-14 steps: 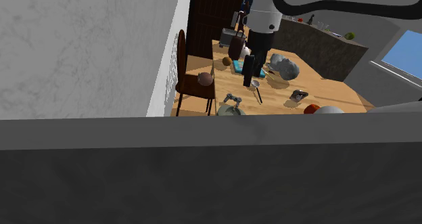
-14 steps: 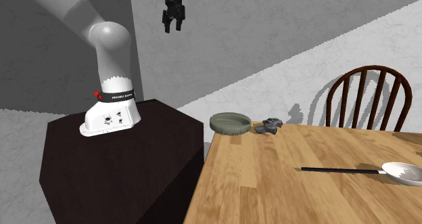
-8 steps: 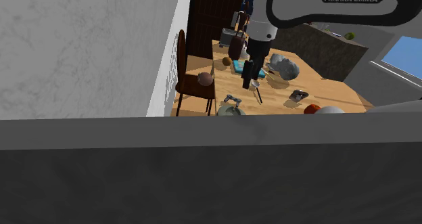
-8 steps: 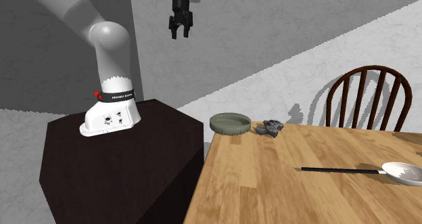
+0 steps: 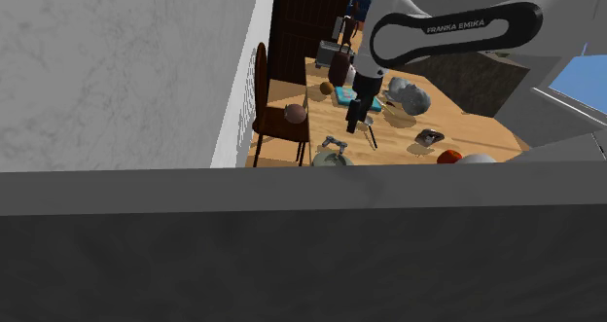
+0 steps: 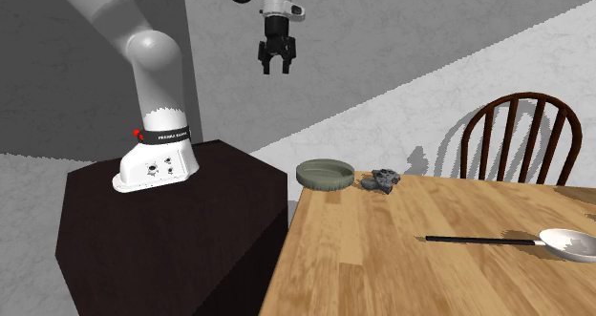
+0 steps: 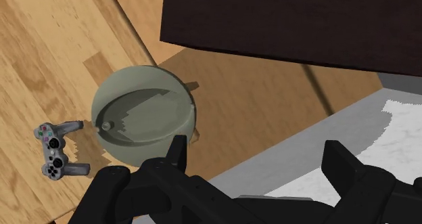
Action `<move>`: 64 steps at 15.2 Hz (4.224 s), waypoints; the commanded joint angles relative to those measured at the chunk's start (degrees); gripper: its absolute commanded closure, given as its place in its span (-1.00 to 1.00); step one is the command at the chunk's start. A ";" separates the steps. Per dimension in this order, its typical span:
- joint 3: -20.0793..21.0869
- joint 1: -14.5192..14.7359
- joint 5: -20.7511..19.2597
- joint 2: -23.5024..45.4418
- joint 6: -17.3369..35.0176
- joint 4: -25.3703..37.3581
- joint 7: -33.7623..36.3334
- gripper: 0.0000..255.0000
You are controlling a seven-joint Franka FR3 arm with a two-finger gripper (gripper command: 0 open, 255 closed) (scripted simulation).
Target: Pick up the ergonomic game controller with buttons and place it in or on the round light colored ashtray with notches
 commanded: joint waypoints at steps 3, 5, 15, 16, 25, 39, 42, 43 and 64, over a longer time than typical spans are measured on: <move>-4.35 -1.27 -1.73 6.25 8.02 -0.19 -4.30 -1.00; -6.58 -1.71 -2.11 9.86 11.86 0.32 -6.65 -1.00; -16.56 -1.70 5.35 31.85 28.64 8.01 -22.61 -1.00; -17.14 -1.79 7.25 34.33 29.89 9.24 -24.81 -1.00; -14.42 -9.24 26.18 56.27 35.42 24.25 -44.20 -1.00; -6.84 -20.28 35.70 77.32 36.95 43.92 -53.78 -1.00; -6.43 -20.56 36.06 78.36 37.57 44.37 -54.00 -1.00; -6.43 -20.56 36.06 78.36 37.57 44.37 -54.00 -1.00; -7.72 -19.61 34.83 75.24 35.43 43.37 -53.10 1.00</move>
